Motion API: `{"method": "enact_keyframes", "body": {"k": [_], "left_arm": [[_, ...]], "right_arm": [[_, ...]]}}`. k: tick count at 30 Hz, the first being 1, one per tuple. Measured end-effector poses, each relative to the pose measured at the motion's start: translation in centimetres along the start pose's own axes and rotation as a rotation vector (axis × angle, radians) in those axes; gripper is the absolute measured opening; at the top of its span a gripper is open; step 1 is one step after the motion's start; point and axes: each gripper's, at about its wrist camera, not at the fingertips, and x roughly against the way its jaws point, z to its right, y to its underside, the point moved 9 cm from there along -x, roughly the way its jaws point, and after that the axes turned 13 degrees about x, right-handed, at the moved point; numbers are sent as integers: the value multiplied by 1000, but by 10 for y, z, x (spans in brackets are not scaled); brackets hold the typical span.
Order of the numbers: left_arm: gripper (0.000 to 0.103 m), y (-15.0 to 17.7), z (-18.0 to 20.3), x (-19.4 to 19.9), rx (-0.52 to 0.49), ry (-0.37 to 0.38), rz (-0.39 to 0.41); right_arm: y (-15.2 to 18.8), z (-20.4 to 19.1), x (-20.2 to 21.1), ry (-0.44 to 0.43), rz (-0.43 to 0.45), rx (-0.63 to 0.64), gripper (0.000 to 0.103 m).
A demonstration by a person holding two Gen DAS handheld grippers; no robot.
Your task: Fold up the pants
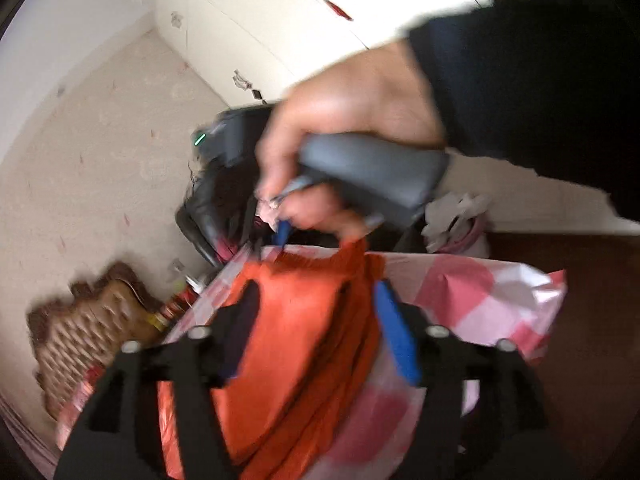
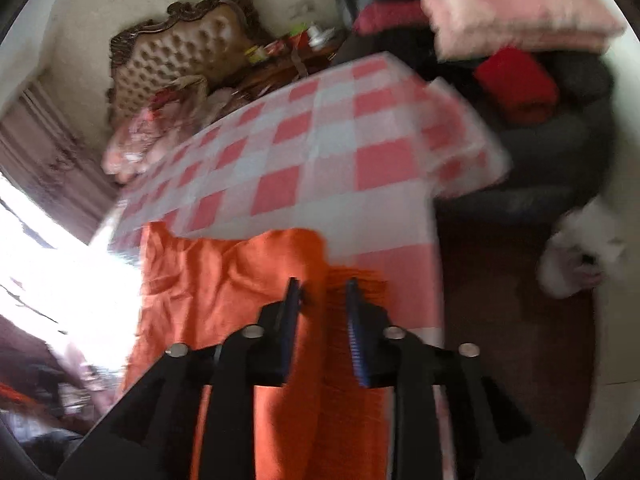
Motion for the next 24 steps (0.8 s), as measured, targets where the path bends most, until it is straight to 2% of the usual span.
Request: {"method": "enact_keyframes", "body": {"k": [1, 2, 3, 4, 5, 6, 7, 8, 9, 10, 11, 13, 14, 15, 18, 19, 21, 24], "left_arm": [[63, 2, -18, 12, 71, 29, -20], [64, 7, -47, 26, 192, 61, -58], [64, 15, -75, 36, 300, 72, -90], [64, 22, -98, 43, 387, 76, -112], [64, 38, -137, 53, 533, 64, -142], [64, 55, -163, 61, 636, 54, -176], [61, 75, -185, 63, 768, 81, -236], [61, 99, -201, 63, 924, 143, -314], [59, 116, -209, 61, 1035, 199, -375], [53, 136, -215, 58, 1177, 277, -444], [52, 151, -219, 54, 1270, 326, -486], [51, 168, -218, 45, 1376, 390, -551], [49, 172, -216, 39, 1419, 427, -568], [47, 173, -213, 34, 1455, 488, -584], [29, 172, -214, 23, 1466, 548, -611], [19, 173, -215, 19, 1457, 551, -626], [16, 170, -226, 12, 1392, 520, -605], [15, 166, -243, 3, 1303, 463, -591]], "right_arm": [[4, 0, 12, 44, 21, 11, 40], [10, -1, 20, 74, 34, 20, 51], [16, -3, 24, 98, 32, 33, 54], [26, -7, 27, 126, 22, 51, 54], [32, -8, 28, 141, 16, 56, 54], [41, -10, 28, 158, 7, 56, 54], [50, -12, 28, 173, -6, 57, 54], [60, -14, 26, 202, -23, 64, 54], [65, -14, 26, 222, -30, 68, 54], [72, -16, 26, 246, -36, 70, 54], [76, -17, 27, 253, -35, 70, 54], [82, -20, 29, 244, -24, 52, 47], [85, -22, 27, 229, -27, 42, 33], [87, -24, 25, 222, -34, 37, 23], [88, -27, 23, 264, -24, 40, 22], [87, -27, 22, 266, -19, 27, 21], [82, -26, 18, 263, -10, -2, 16], [73, -30, 8, 258, 3, -7, 16]]}}
